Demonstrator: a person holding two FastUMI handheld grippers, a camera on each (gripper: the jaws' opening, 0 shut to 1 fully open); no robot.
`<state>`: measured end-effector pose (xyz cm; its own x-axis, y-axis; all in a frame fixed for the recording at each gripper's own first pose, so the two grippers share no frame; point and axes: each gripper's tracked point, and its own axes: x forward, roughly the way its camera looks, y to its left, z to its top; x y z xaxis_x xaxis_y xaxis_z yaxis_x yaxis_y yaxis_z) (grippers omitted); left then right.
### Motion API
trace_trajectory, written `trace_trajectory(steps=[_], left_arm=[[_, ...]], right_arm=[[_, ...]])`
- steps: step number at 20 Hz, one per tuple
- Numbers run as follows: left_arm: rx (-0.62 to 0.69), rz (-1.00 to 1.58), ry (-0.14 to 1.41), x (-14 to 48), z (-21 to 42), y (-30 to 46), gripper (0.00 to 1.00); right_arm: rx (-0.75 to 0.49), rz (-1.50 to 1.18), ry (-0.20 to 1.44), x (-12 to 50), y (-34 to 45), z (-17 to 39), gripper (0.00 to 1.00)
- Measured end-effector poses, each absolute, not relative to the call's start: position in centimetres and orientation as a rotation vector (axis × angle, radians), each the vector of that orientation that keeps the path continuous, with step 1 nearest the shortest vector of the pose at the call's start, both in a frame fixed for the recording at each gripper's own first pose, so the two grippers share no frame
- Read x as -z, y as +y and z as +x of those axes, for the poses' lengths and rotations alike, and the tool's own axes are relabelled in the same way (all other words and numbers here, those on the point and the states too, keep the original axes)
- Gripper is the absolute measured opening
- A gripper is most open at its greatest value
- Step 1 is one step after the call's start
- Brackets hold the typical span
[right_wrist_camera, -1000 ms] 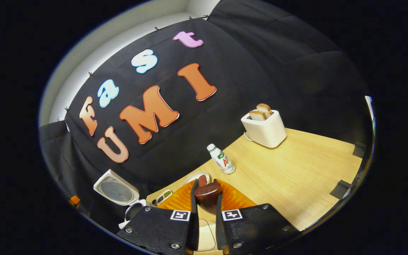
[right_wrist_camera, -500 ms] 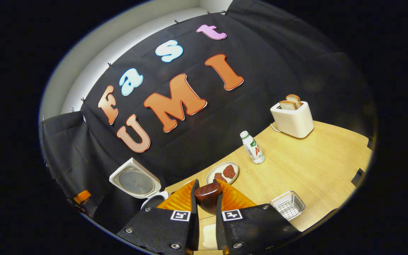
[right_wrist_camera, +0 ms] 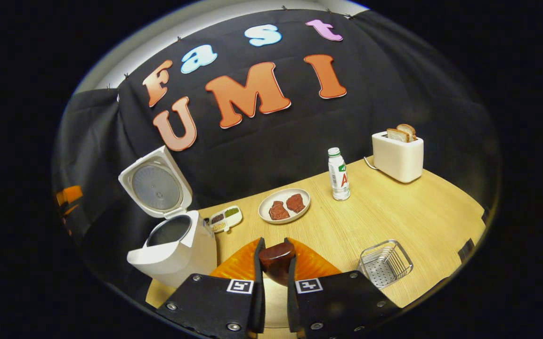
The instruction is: Close the left gripper, press the button to open the rice cooker; take a wooden spoon from the chopstick holder with the right hand, scoop a spoonful of rice and pour it into the rice cooker, then put the wooden spoon back into the chopstick holder.
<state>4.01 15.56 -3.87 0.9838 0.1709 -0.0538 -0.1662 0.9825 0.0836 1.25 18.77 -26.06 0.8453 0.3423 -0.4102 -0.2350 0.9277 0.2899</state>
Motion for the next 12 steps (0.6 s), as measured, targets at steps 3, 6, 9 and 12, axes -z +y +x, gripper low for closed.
trace_trajectory(steps=[3, 6, 9, 12], left_arm=[[-0.167, 0.080, 0.070, 4.3, 4.2, 15.5, 0.99], [-0.169, 0.085, 0.080, 4.6, 4.1, 15.8, 0.99], [-0.172, 0.088, 0.086, 5.0, 4.2, 16.1, 0.99], [-0.171, 0.086, 0.090, 5.1, 4.3, 16.2, 0.99]], right_arm=[[-0.309, 0.183, 0.498, 28.2, 19.3, 0.4, 0.18], [-0.315, 0.199, 0.494, 28.7, 19.7, -0.2, 0.18], [-0.318, 0.273, 0.509, 29.4, 20.2, -0.8, 0.18], [-0.342, 0.382, 0.527, 29.6, 21.6, -1.8, 0.18]])
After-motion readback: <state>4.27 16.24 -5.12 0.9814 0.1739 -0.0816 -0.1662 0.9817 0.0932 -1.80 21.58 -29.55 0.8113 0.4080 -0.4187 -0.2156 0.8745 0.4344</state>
